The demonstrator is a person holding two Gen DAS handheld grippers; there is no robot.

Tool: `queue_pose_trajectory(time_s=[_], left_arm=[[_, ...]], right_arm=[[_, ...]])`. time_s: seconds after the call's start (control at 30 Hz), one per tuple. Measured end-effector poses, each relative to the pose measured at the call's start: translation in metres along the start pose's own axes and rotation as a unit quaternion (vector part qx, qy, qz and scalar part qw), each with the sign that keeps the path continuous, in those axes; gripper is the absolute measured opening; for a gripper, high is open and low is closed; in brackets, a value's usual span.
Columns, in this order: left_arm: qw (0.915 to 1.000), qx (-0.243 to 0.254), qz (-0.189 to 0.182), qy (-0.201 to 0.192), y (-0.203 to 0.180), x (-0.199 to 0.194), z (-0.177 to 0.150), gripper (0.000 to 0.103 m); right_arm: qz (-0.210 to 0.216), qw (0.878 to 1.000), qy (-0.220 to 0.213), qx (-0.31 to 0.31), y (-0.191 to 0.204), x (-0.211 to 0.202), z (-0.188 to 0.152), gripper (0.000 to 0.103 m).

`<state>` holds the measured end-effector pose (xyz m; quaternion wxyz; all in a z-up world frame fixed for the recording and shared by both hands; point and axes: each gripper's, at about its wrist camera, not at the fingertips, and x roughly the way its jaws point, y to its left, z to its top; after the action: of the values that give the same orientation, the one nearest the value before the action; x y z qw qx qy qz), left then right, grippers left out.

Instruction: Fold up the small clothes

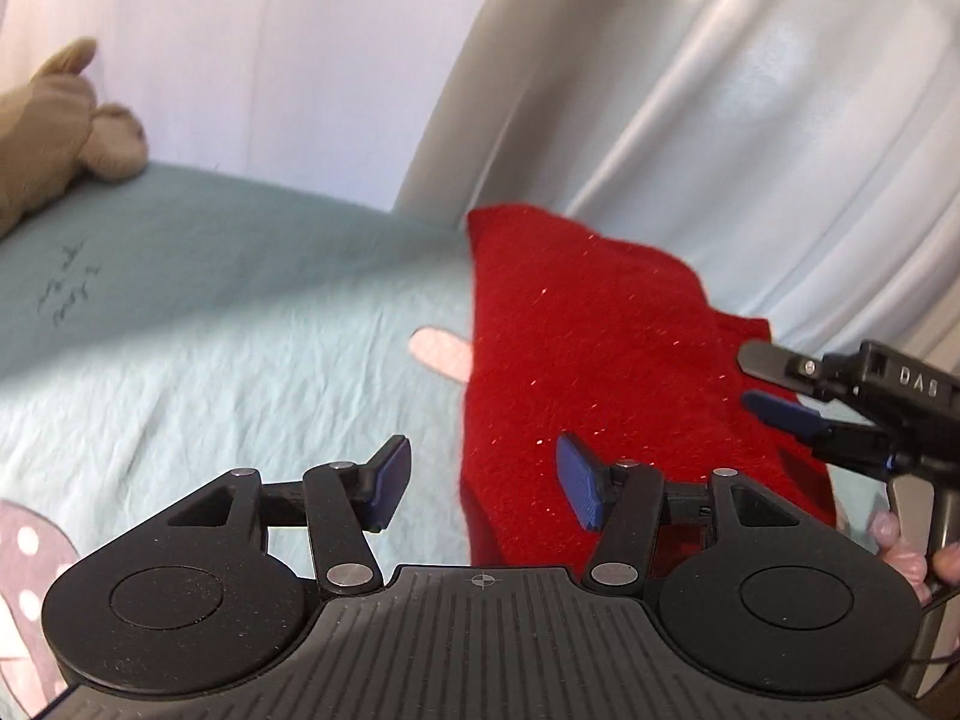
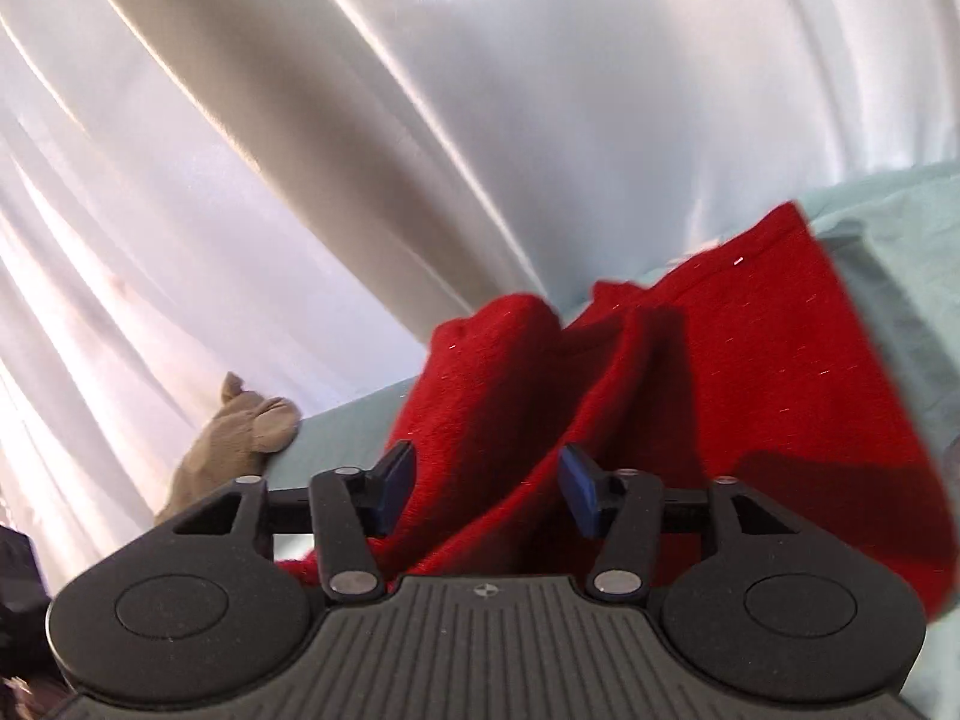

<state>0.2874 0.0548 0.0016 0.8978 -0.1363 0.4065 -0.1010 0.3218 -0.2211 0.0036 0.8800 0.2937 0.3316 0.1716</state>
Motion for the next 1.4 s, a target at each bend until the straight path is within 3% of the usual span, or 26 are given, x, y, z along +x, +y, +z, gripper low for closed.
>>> queue_pose_trajectory(time_s=[0.07,0.23,0.27,0.3,0.33,0.5,0.67,0.8,0.87,1.0,1.17,1.4], left_arm=[[0.9999,-0.012,-0.010,0.000,0.006,0.001,-0.004,0.059],[0.9989,0.028,-0.036,-0.005,-0.012,-0.002,-0.005,0.059],[0.9989,0.033,-0.034,-0.003,-0.018,-0.001,-0.005,0.059],[0.9987,0.040,-0.032,-0.004,-0.023,-0.002,-0.004,0.059],[0.9983,0.046,-0.035,-0.010,-0.025,-0.005,-0.002,0.060],[0.9972,0.049,-0.039,-0.041,-0.033,-0.012,0.011,0.068],[0.9961,0.079,-0.039,0.004,-0.049,0.032,0.005,0.067],[0.9967,0.063,-0.051,0.006,-0.049,0.041,0.003,0.067],[0.9964,0.069,-0.049,0.003,-0.049,0.039,0.003,0.067],[0.9967,0.060,-0.055,0.008,-0.045,0.041,0.005,0.066],[0.9970,0.042,-0.063,0.012,-0.041,0.042,0.006,0.066],[0.9970,0.046,-0.062,0.011,-0.043,0.041,0.007,0.066]], right_arm=[[0.006,0.999,0.034,0.009,0.008,0.023,0.003,0.062],[0.050,0.988,0.121,0.080,0.001,0.074,0.007,0.066],[0.042,0.989,0.120,0.076,0.005,0.075,0.002,0.061],[0.030,0.992,0.111,0.053,0.010,0.074,0.000,0.033],[0.021,0.995,0.099,0.022,0.014,0.072,-0.002,0.023],[-0.017,0.998,0.037,-0.054,0.021,0.036,0.004,0.021],[-0.054,0.998,0.020,-0.036,-0.005,0.023,0.001,0.021],[-0.054,0.998,0.029,-0.008,-0.030,0.032,-0.004,0.026],[-0.043,0.998,0.034,0.015,-0.036,0.028,0.000,0.035],[-0.071,0.996,0.046,0.037,-0.049,0.021,0.007,0.070],[-0.023,0.993,0.068,0.093,-0.066,0.033,0.013,0.072],[0.049,0.989,0.091,0.108,-0.061,0.062,0.025,0.071]])
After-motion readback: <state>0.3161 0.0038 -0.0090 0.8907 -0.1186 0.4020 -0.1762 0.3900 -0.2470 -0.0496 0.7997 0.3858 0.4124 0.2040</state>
